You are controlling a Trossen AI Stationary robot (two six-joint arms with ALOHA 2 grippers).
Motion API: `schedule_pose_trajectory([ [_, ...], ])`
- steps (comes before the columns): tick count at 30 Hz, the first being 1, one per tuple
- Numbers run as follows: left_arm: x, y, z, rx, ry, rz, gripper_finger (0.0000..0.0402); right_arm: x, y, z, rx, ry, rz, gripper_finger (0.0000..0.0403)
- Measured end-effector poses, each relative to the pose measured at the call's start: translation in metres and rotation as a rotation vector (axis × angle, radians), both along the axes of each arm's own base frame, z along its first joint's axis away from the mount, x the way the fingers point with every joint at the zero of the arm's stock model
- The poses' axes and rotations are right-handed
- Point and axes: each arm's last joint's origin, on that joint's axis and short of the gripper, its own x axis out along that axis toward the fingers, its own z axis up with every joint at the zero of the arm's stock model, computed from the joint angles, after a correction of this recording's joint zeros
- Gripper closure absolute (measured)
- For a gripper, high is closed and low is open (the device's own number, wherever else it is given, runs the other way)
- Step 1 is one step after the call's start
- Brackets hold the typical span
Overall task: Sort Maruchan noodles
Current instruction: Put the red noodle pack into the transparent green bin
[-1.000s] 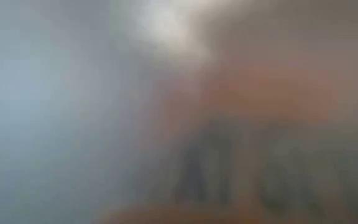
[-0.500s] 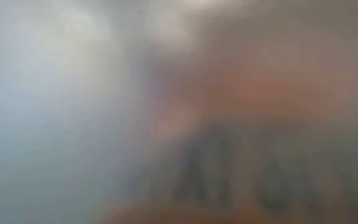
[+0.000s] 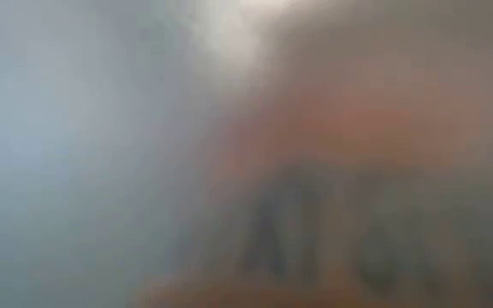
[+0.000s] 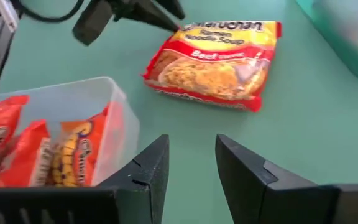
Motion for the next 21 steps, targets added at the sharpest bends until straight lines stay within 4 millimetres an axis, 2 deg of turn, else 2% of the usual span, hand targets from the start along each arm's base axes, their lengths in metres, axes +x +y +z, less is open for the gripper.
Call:
schedule_pose_trajectory([
  [8,0.023,0.007,-0.009,0.0,-0.108,-0.068,0.0326,-0.002,-0.008,-0.005,-0.087,0.007,-0.11,0.028],
  [12,0.034,0.016,-0.011,0.016,-0.154,-0.089,0.0326,-0.002,-0.009,-0.004,-0.118,0.005,-0.099,0.0284],
  [17,0.041,0.021,-0.006,0.046,-0.204,-0.12,0.0326,-0.003,-0.009,-0.005,-0.143,0.022,-0.081,0.0289],
  [21,0.04,0.021,0.008,0.057,-0.229,-0.154,0.0326,-0.007,-0.009,-0.01,-0.13,0.082,-0.096,0.0286],
])
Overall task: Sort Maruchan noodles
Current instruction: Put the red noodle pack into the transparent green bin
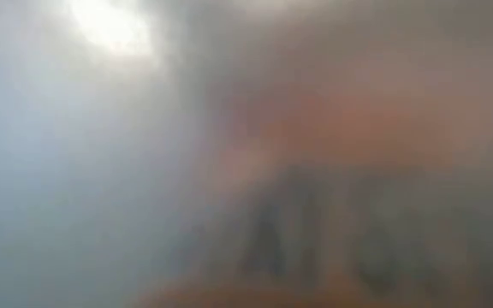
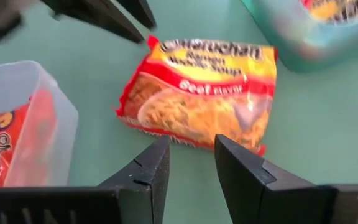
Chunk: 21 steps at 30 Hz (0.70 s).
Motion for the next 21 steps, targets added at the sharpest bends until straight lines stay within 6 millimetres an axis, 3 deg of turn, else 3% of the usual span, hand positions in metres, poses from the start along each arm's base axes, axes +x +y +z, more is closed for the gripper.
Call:
schedule_pose_trajectory([
  [9,0.01,0.008,0.008,0.02,-0.083,-0.028,0.0326,-0.014,-0.003,-0.023,0.102,0.052,-0.107,0.0272],
  [15,0.015,0.01,0.01,0.028,-0.131,-0.043,0.0326,-0.02,-0.004,-0.032,0.167,-0.003,-0.151,0.0268],
  [21,0.02,0.008,-0.011,-0.023,-0.109,-0.069,0.0326,-0.027,-0.006,-0.041,0.163,-0.005,-0.189,0.0268],
])
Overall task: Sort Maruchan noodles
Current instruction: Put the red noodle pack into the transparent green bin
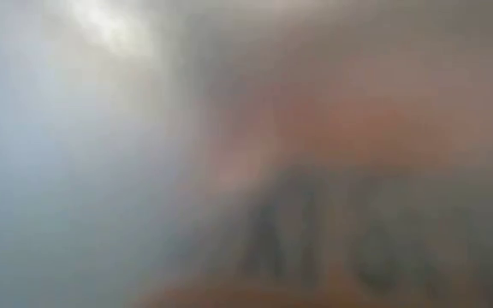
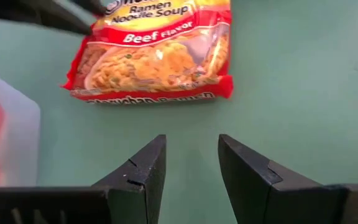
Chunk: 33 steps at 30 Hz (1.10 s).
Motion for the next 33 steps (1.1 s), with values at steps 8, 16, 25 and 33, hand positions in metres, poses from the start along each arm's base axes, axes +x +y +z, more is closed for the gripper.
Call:
schedule_pose_trajectory([
  [8,-0.003,-0.002,-0.013,-0.007,0.07,0.008,0.0326,0.005,-0.001,0.006,-0.02,-0.02,-0.013,0.0268],
  [16,-0.007,-0.003,-0.016,-0.003,0.112,0.011,0.0326,0.017,-0.002,0.022,-0.023,-0.077,-0.04,0.0274],
  [25,-0.011,-0.002,-0.023,-0.002,0.116,0.023,0.0326,0.023,-0.033,0.027,0.179,-0.094,-0.051,0.0221],
  [33,-0.013,-0.001,-0.026,0.006,0.092,0.028,0.0326,0.029,-0.05,0.034,0.219,-0.126,-0.093,0.0177],
])
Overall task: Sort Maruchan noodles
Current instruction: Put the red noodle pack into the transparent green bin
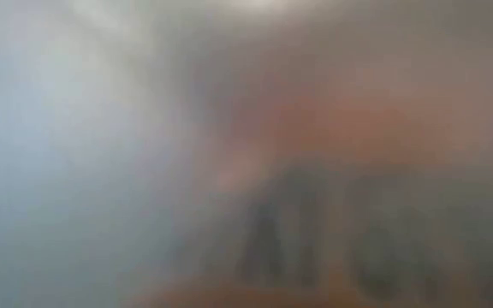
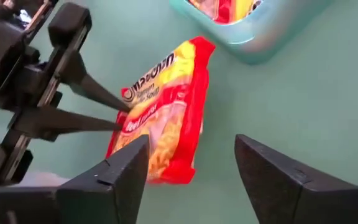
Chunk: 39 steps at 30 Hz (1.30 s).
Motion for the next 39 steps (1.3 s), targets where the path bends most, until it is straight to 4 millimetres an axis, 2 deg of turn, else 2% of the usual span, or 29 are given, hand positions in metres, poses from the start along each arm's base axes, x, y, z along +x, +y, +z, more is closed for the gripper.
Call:
schedule_pose_trajectory([
  [7,0.0,0.001,0.0,0.003,0.001,-0.003,0.0326,0.012,-0.001,-0.009,0.032,0.05,0.007,0.0161],
  [21,0.0,0.001,0.0,0.004,0.0,0.0,0.0326,0.049,-0.004,-0.021,0.052,0.091,0.084,0.0166],
  [30,-0.002,0.002,-0.001,0.032,0.0,0.036,0.0326,0.06,-0.004,-0.027,0.067,0.082,0.133,0.0188],
  [39,-0.002,0.001,-0.001,0.033,-0.007,0.049,0.0326,0.059,-0.003,-0.019,0.062,0.049,0.156,0.0229],
])
